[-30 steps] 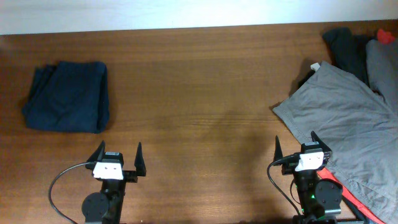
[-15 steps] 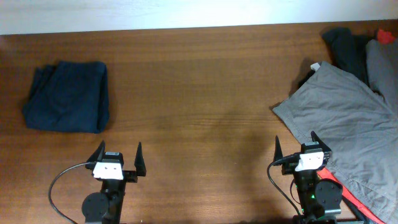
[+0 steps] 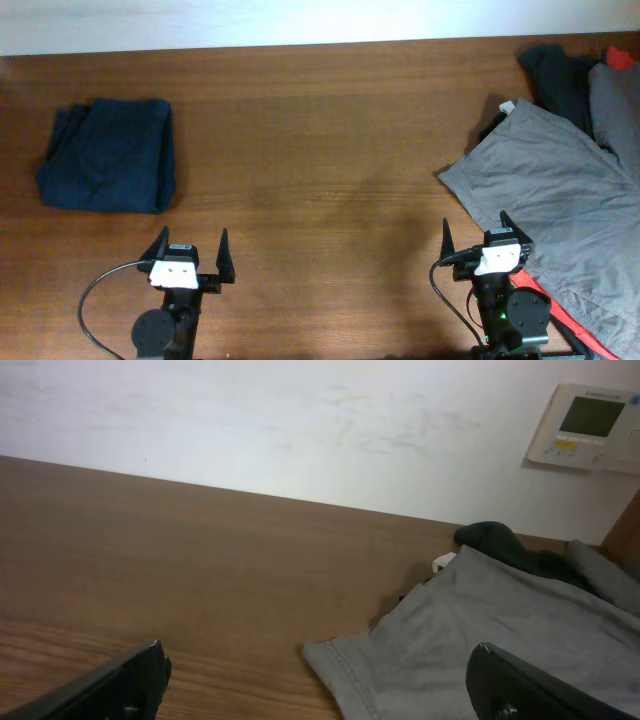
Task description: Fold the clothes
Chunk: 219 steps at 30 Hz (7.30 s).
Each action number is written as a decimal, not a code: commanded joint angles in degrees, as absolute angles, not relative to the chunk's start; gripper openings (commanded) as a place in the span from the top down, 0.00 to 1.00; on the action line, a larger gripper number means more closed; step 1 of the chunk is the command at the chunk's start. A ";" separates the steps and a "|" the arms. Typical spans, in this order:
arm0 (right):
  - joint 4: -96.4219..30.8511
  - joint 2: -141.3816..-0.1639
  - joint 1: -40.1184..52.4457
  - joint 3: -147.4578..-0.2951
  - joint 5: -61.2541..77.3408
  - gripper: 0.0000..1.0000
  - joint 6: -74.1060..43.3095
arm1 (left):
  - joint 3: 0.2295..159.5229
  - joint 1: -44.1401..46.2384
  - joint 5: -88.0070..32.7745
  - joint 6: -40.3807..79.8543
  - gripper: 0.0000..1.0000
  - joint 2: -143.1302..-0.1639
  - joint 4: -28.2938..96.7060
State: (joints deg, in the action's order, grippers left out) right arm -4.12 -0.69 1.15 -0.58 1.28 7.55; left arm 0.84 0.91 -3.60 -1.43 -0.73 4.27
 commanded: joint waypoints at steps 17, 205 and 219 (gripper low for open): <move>-4.49 -0.36 0.67 -0.32 0.80 0.01 7.51 | 0.54 1.08 -2.96 -0.86 0.01 -0.36 4.43; -39.03 -89.54 11.92 -39.42 -11.11 0.37 -11.31 | 56.51 1.08 -14.20 0.69 0.01 -70.83 34.61; -37.65 -89.49 11.92 -38.59 -18.85 0.96 -13.08 | 56.51 1.08 -14.17 0.67 0.01 -70.83 35.51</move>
